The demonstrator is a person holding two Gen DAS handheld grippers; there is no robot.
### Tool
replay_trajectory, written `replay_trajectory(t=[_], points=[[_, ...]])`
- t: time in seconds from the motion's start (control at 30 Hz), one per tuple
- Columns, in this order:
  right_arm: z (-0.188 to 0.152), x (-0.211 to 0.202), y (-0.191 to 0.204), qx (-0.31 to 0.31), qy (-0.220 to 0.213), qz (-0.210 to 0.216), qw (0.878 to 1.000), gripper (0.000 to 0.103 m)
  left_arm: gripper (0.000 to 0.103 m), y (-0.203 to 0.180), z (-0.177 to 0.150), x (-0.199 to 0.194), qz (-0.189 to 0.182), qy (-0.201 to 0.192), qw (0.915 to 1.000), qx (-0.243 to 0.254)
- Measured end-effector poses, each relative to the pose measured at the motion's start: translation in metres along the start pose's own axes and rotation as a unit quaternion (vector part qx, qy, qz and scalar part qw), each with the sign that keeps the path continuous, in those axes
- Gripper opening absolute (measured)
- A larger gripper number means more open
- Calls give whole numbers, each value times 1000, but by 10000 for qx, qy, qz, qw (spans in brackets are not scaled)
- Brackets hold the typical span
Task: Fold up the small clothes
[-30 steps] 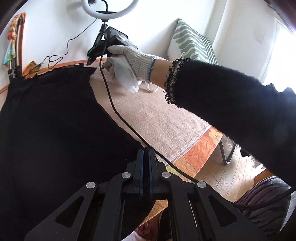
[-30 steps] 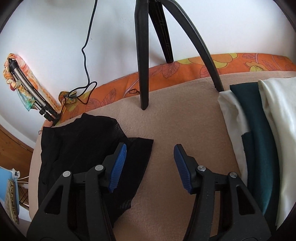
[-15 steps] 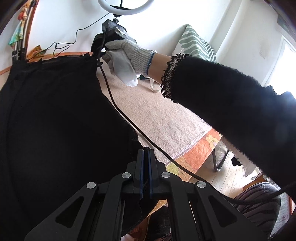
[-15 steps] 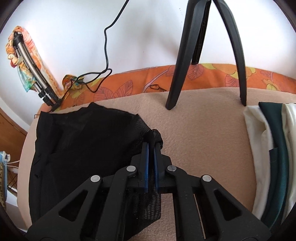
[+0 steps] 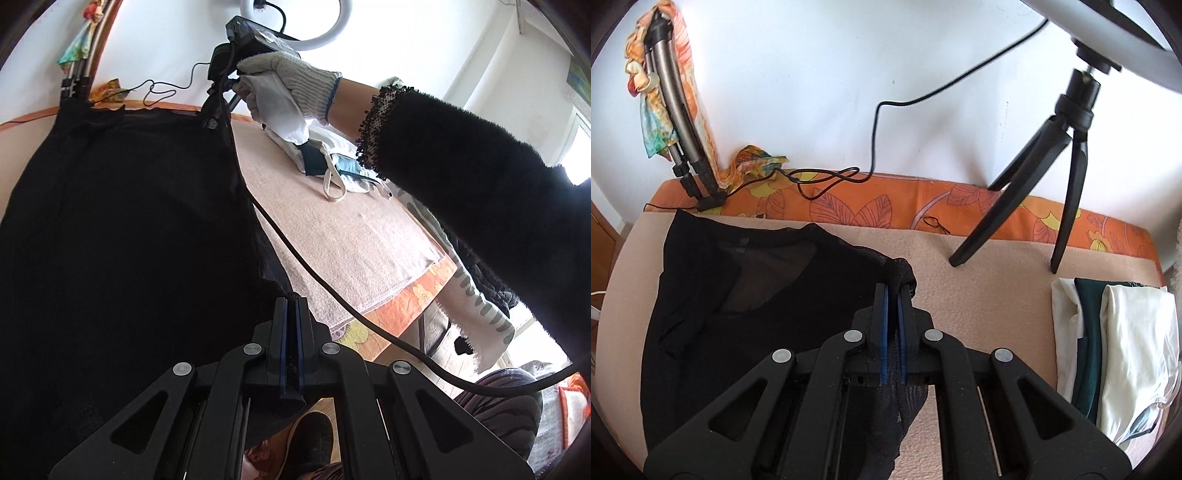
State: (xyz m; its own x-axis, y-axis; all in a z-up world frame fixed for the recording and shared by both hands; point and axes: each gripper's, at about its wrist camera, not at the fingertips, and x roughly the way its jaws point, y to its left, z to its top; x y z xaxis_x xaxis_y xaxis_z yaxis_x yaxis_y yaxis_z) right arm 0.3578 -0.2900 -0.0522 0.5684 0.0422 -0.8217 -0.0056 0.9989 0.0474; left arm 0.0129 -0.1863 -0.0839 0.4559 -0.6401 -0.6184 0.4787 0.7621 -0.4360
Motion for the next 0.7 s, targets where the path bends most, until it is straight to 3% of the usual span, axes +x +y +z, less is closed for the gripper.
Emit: replay_trajectory(t=[0.47, 0.7], points=[[25, 15, 154, -1390, 127, -369, 9895, 5, 2, 42, -19, -29, 264, -153, 9976, -615], [19, 33, 194, -1625, 169, -429, 9856, 5, 2, 52, -29, -41, 401, -201, 9968, -666]])
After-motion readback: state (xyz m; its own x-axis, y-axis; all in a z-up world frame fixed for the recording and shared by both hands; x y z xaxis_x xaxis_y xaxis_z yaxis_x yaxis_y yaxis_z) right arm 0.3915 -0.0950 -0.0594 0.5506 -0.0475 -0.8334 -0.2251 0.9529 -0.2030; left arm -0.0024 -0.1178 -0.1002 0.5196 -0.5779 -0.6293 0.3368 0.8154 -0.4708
